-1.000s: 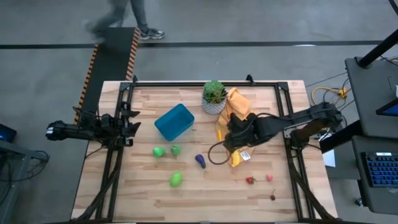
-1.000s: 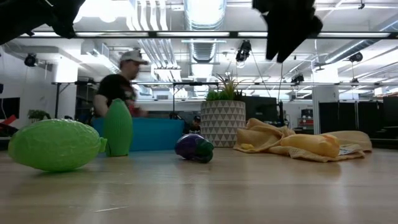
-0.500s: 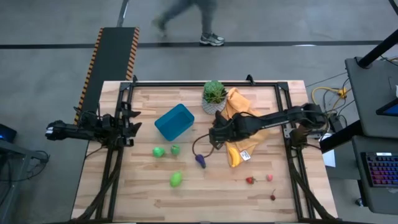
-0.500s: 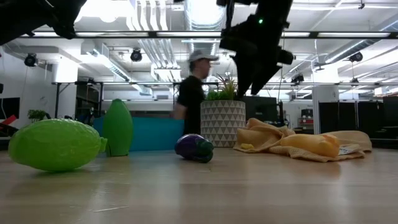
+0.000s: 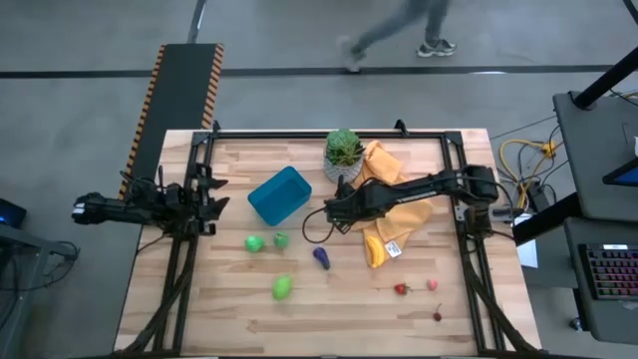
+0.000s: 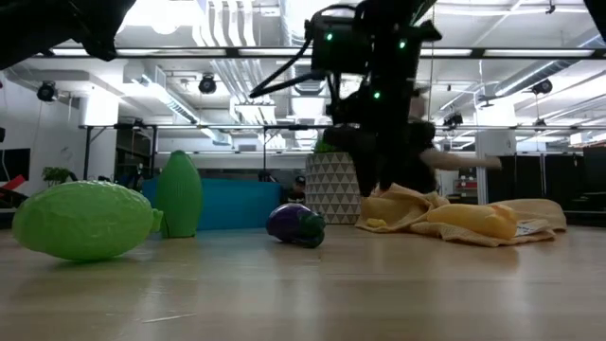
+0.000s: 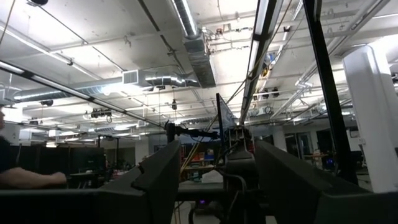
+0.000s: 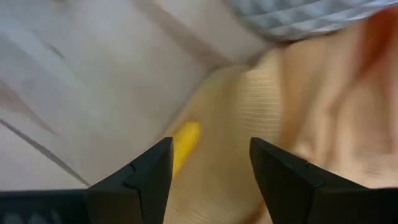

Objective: Pick and placing Produce into tupperware
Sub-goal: Put the yellow corn into the blue bin

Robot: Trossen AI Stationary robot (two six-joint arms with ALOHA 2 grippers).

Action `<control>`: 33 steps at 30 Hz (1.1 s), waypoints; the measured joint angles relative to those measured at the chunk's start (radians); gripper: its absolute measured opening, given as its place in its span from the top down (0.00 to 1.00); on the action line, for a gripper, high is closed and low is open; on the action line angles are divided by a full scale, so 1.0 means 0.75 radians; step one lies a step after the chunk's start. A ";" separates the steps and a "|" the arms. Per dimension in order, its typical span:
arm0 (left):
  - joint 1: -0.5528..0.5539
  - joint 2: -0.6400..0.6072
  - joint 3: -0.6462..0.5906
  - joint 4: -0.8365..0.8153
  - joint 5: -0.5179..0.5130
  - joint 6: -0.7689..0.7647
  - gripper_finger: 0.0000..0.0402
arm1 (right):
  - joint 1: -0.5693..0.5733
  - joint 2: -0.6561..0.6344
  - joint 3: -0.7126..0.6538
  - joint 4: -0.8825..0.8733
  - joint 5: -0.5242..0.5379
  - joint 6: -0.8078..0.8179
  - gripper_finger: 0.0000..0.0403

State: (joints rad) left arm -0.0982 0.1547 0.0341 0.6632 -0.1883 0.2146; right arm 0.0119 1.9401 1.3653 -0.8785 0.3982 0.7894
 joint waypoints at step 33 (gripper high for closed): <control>-0.001 0.001 0.000 0.002 -0.003 0.002 0.52 | 0.001 0.059 -0.081 0.154 -0.122 -0.017 0.66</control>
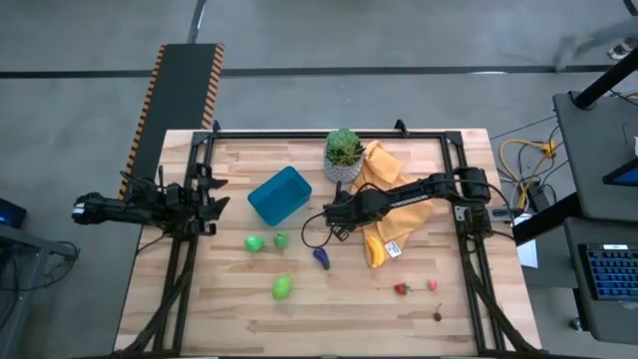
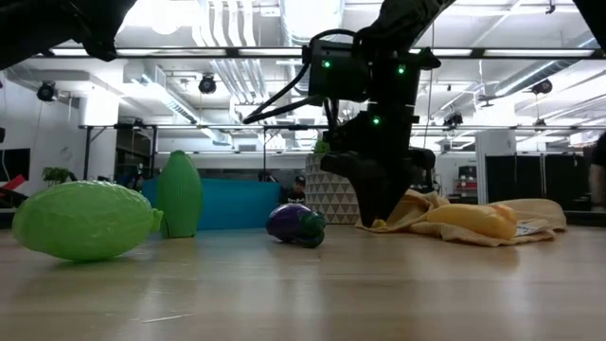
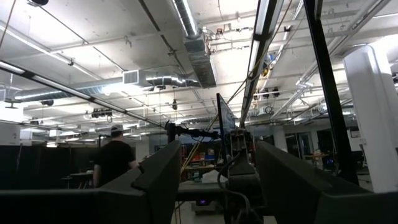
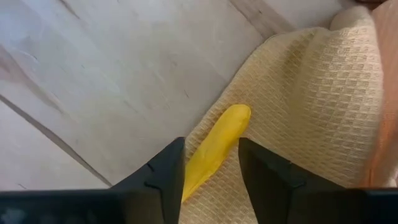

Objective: Pick and placing Produce into tupperware
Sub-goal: Put the yellow corn into the blue bin

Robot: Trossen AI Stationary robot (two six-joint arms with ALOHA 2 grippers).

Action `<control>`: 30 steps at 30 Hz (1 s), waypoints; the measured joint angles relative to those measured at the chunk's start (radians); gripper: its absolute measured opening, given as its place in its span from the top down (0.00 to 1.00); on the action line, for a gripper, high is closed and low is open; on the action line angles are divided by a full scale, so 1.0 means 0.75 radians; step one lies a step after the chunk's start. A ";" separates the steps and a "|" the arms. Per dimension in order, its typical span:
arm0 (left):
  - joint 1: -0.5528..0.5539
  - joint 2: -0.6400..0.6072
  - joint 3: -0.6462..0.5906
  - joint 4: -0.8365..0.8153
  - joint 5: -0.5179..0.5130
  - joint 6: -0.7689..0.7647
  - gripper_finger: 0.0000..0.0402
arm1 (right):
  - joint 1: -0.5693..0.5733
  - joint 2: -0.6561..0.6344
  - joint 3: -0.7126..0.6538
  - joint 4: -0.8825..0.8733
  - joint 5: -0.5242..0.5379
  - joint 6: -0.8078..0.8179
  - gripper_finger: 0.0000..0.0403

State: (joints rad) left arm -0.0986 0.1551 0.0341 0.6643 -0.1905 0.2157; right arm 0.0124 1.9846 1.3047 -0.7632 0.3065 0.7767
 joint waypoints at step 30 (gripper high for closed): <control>0.000 0.002 0.000 0.001 0.000 0.001 0.52 | 0.000 0.000 -0.034 0.053 -0.023 -0.064 0.91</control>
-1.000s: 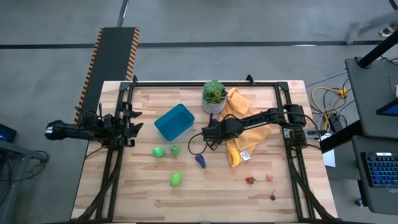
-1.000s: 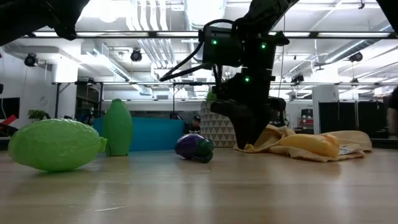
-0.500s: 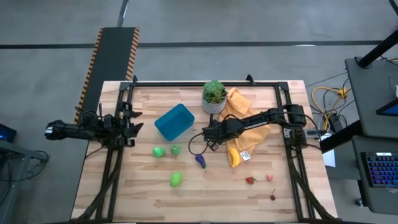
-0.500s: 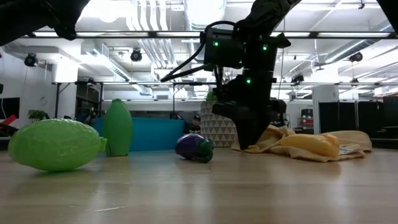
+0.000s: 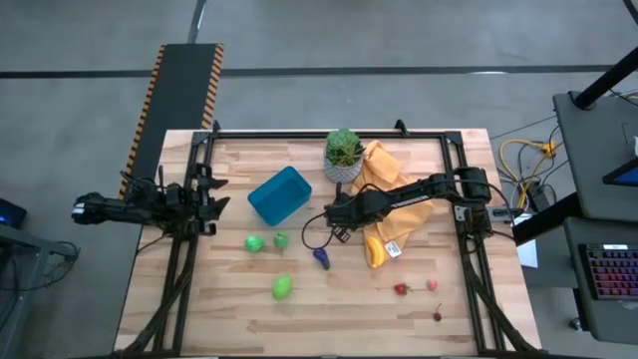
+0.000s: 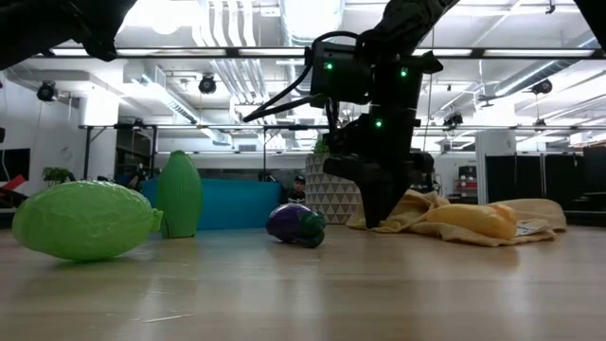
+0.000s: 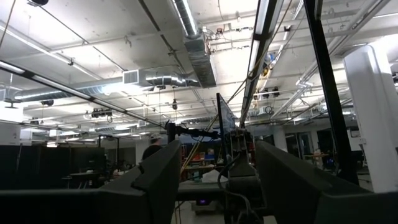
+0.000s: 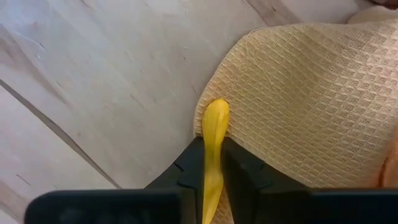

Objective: Pick and placing Produce into tupperware
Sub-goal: Put the yellow corn into the blue bin

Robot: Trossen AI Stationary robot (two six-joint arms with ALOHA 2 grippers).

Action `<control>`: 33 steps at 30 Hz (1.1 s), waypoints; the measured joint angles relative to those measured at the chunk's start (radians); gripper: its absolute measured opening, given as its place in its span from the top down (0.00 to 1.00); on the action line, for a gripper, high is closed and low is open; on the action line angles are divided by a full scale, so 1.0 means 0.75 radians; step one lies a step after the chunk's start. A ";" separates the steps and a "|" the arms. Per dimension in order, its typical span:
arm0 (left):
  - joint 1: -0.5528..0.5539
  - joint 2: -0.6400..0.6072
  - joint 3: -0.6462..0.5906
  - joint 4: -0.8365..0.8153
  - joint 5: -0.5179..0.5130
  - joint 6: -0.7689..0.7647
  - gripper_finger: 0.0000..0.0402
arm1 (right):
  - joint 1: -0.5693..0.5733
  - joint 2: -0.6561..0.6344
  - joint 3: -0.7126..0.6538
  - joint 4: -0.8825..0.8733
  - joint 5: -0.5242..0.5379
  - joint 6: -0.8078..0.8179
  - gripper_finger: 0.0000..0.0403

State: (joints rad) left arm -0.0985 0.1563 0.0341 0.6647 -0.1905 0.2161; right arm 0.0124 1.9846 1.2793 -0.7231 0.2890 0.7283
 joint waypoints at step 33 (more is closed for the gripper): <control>0.000 0.000 0.000 0.000 -0.001 0.001 0.52 | 0.000 -0.018 0.123 -0.006 -0.012 -0.124 0.92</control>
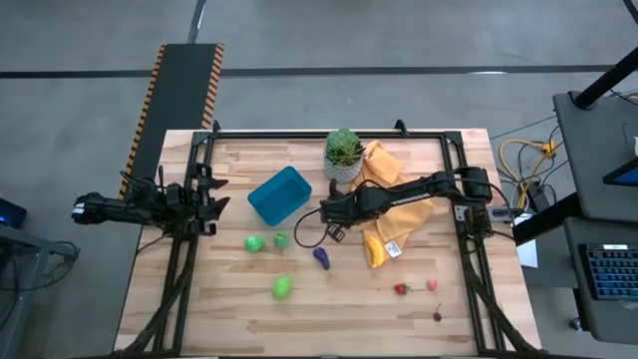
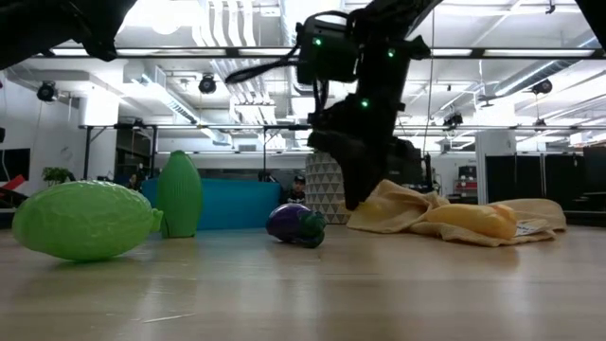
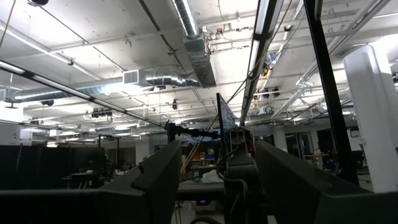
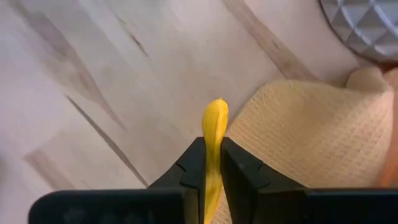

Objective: Pick and placing Produce into tupperware
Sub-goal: Put the yellow corn into the blue bin

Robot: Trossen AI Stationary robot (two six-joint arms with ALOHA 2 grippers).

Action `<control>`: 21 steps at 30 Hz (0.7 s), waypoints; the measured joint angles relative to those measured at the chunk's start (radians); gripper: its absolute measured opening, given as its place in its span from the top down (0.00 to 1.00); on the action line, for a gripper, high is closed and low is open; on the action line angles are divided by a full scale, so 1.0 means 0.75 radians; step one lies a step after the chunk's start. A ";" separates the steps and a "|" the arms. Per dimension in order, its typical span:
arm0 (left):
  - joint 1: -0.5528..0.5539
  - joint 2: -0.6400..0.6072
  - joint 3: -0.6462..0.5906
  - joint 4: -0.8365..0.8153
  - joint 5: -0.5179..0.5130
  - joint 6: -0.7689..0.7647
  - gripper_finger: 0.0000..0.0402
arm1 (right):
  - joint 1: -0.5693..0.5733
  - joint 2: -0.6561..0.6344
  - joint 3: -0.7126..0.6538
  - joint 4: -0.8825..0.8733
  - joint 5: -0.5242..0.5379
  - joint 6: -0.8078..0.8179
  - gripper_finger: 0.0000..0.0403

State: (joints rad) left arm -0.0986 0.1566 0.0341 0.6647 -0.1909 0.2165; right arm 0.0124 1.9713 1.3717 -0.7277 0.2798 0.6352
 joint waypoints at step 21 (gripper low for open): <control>0.000 0.000 0.000 -0.001 0.000 0.000 0.52 | -0.021 -0.001 0.249 0.236 0.011 -0.317 0.92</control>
State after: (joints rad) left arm -0.0986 0.1566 0.0341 0.6643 -0.1909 0.2165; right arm -0.0035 1.9705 1.5586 -0.5506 0.2880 0.3972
